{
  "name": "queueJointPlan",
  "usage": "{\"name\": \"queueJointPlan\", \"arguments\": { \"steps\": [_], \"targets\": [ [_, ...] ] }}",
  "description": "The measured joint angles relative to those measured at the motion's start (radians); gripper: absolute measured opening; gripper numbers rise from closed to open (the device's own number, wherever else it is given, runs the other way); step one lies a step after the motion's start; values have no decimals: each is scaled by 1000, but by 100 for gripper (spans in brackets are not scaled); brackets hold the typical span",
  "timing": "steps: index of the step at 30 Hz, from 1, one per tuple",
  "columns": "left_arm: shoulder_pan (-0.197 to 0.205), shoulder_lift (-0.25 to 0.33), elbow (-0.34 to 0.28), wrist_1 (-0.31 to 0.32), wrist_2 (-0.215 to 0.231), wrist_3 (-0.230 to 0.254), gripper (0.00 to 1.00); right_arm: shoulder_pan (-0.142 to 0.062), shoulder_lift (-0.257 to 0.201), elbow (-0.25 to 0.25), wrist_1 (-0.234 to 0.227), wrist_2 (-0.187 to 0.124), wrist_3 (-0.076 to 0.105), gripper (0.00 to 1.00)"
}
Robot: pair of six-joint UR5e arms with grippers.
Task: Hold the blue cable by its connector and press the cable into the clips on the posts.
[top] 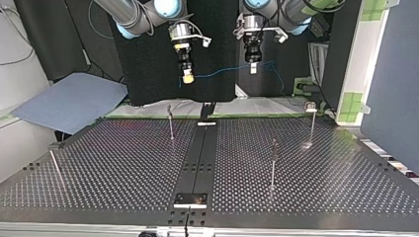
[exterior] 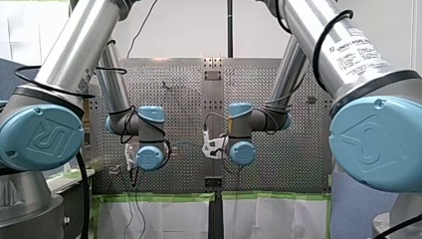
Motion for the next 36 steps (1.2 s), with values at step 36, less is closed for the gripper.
{"name": "queueJointPlan", "arguments": {
  "steps": [36],
  "targets": [
    [0, 2, 0, 0, 0, 3, 0, -9, 61, -9, 54, 3, -8, 0]
  ]
}}
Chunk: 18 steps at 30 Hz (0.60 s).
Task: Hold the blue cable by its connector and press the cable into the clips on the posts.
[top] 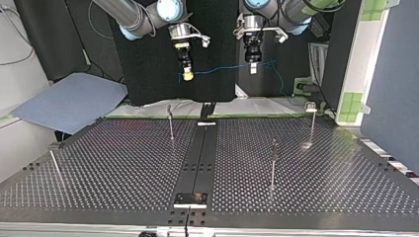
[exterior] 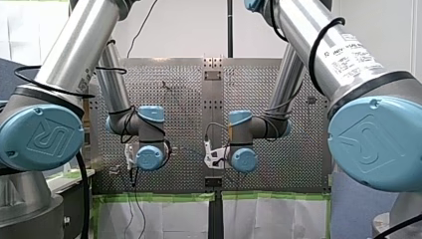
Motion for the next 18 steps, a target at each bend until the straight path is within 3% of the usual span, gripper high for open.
{"name": "queueJointPlan", "arguments": {
  "steps": [7, 14, 18],
  "targets": [
    [-16, -16, -1, -16, -16, 16, 0, 0, 0, 0, 0, 0, 0, 0],
    [-78, -87, -1, -77, -87, 86, 0, 0, 0, 0, 0, 0, 0, 0],
    [-87, -128, -2, -86, -129, 105, 0, 0, 0, 0, 0, 0, 0, 0]
  ]
}}
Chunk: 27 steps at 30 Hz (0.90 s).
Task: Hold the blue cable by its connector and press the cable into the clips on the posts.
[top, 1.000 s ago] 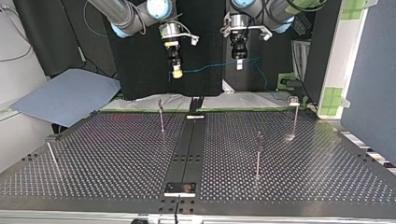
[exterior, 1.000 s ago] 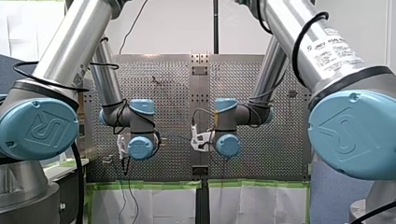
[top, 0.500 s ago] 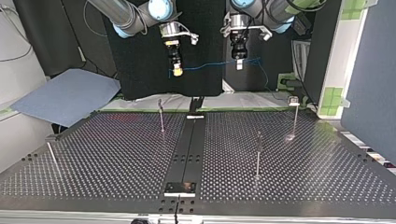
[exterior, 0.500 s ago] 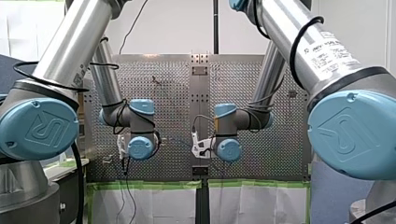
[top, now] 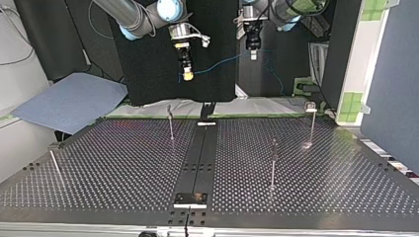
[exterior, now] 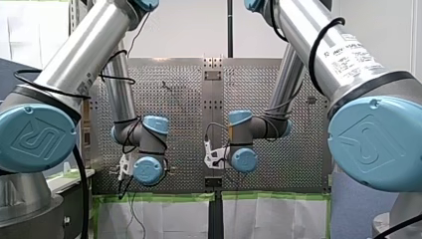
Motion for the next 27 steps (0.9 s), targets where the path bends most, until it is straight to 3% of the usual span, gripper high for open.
{"name": "queueJointPlan", "arguments": {
  "steps": [12, 16, 21, 27],
  "targets": [
    [-2, -22, 0, -1, -26, 5, 0, 0, 0, 0, 0, 0, 0, 0],
    [-10, -11, 1, 12, -41, -7, 0, -8, 3, -15, 14, 10, -3, 0],
    [-8, 32, 1, -6, -75, -43, 0, -4, -31, -44, 58, 19, 29, 0],
    [1, 84, 0, -45, -58, -65, 0, 1, -86, -49, 114, -9, 74, 0]
  ]
}}
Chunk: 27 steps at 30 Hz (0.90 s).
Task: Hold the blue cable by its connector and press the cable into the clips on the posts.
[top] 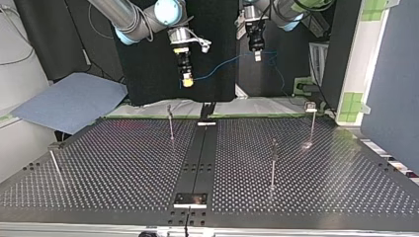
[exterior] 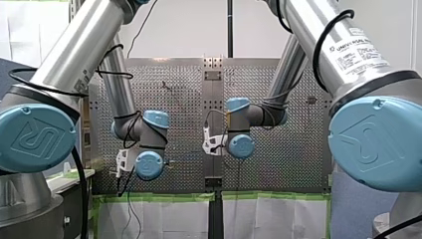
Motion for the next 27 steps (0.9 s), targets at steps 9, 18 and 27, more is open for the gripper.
{"name": "queueJointPlan", "arguments": {
  "steps": [9, 18, 27],
  "targets": [
    [12, 87, 1, -74, 5, 1, 0, 1, -86, -4, 55, -24, 7, 0],
    [50, 170, 3, -149, 32, -5, 0, 1, -106, -23, 62, -43, 10, 0],
    [129, 253, 31, -230, 110, 10, 0, 1, -105, -51, 76, -70, 12, 0]
  ]
}}
